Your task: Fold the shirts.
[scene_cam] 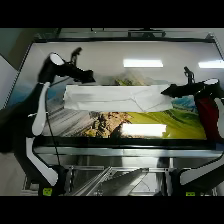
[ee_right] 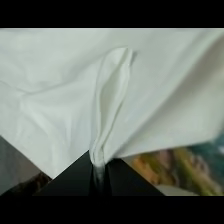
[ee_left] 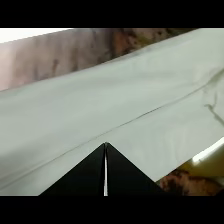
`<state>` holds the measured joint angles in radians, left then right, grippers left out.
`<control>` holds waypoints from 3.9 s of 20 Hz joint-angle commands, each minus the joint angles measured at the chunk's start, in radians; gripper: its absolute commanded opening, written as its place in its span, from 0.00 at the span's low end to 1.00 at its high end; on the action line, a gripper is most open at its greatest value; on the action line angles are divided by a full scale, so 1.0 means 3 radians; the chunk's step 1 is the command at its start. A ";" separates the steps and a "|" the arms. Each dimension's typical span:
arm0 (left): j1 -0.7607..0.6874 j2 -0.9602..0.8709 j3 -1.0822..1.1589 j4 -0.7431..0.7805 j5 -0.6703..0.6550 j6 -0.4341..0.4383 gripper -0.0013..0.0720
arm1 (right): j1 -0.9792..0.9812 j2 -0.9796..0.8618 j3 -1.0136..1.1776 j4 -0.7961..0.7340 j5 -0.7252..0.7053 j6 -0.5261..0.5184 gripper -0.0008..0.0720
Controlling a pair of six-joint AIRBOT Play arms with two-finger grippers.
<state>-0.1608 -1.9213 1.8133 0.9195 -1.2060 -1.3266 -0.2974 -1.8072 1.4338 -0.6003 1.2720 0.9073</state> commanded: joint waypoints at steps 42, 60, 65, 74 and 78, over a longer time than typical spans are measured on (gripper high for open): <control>0.1583 0.2472 -0.0987 -0.1244 -0.0774 0.0576 0.04 | 0.1942 0.0074 0.0918 -0.0813 -0.0758 0.1069 0.98; 0.1583 0.2471 -0.0988 -0.1232 -0.0796 0.0654 0.04 | 0.1952 -0.0933 0.0861 0.0511 -0.0641 0.0855 0.15; 0.1583 0.2471 -0.0988 -0.1231 -0.0902 0.0641 0.04 | 0.1742 -0.0556 0.1157 0.0746 -0.0552 0.0971 0.04; 0.1583 0.2471 -0.0991 -0.1231 -0.1110 0.0641 0.04 | 0.0058 0.0866 0.1264 0.0128 -0.1030 0.2555 0.04; 0.1583 0.2471 -0.0991 -0.1231 -0.1134 0.0641 0.04 | -0.0825 0.1289 0.1256 -0.1124 -0.0272 0.3532 0.04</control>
<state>0.3149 -1.1797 1.5166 0.5503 -1.5356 -1.1351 -0.3695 -1.5139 1.8103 -0.6708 1.0515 1.7367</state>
